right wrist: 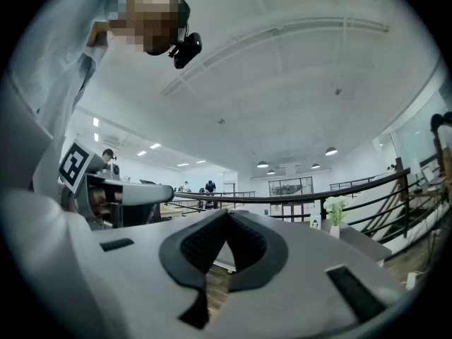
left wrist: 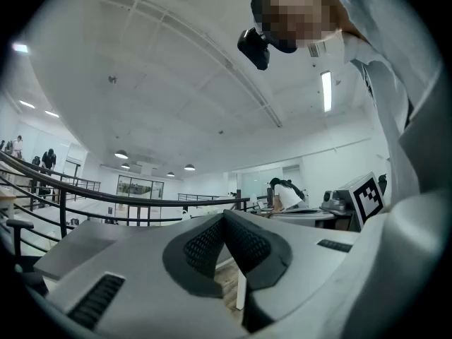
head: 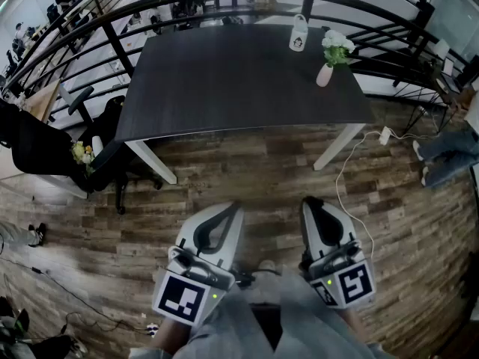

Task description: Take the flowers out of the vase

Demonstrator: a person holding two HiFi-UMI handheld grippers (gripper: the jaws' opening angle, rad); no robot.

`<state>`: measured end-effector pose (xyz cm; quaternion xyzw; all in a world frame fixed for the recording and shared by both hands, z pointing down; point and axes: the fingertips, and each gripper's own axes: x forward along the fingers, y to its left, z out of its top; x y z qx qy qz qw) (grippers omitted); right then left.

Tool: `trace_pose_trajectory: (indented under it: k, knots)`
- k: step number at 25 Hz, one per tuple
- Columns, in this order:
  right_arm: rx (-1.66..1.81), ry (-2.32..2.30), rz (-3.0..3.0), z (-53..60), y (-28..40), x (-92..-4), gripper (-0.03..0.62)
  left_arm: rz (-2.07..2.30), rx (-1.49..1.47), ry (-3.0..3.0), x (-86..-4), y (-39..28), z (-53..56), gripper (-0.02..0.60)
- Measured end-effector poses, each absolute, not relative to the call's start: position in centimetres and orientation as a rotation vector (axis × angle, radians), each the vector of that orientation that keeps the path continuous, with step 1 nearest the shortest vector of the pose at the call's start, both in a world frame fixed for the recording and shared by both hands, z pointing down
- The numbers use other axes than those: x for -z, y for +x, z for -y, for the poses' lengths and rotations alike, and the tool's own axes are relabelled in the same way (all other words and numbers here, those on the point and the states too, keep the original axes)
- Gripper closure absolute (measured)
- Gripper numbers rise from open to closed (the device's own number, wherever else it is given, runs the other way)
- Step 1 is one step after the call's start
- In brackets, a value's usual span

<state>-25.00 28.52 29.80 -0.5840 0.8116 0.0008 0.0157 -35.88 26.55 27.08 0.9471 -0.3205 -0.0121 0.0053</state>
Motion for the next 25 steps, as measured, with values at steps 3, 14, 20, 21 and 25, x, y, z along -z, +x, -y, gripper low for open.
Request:
trace_pose_trajectory:
  k: [3, 14, 20, 21, 25]
  knots:
    - [0.023, -1.816, -2.513, -28.6, -24.8, -29.9, 0.592, 0.992, 0.034, 2.971, -27.2, -35.4, -26.7, 0.584]
    - [0.027, -1.819, -2.486, -28.5, -22.9, -29.6, 0.591, 0.991, 0.042, 2.975, -26.8, -33.9, -26.5, 0.584]
    - [0.01, -1.865, -2.472, -28.6, -20.3, -29.4, 0.591, 1.018, 0.04, 2.984, -26.6, -32.6, -26.6, 0.584]
    - [0.004, -1.871, -2.475, -28.7, -19.9, -29.4, 0.591, 1.02, 0.04, 2.983, -26.6, -32.3, -26.7, 0.584]
    - [-0.051, -1.89, -2.487, -29.3, -18.1, -29.2, 0.591, 1.028, 0.028, 2.98, -26.7, -30.8, -27.1, 0.584]
